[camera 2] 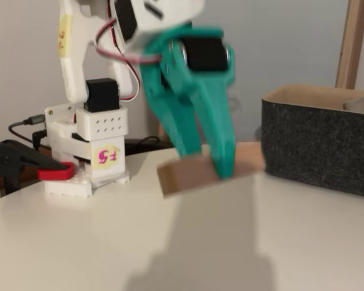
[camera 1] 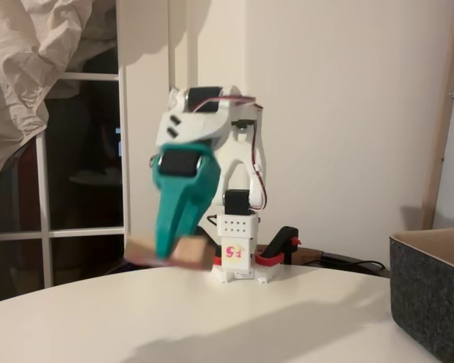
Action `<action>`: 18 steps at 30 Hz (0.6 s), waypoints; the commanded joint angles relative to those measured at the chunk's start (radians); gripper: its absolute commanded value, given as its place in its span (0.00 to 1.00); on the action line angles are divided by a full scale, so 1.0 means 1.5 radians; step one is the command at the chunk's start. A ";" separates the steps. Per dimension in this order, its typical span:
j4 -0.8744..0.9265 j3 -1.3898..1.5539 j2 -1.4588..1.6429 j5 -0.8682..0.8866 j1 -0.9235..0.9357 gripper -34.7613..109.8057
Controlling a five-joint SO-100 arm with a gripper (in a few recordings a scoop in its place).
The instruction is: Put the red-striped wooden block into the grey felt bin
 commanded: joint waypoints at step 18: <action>-0.126 -0.022 0.146 -0.042 -0.351 0.28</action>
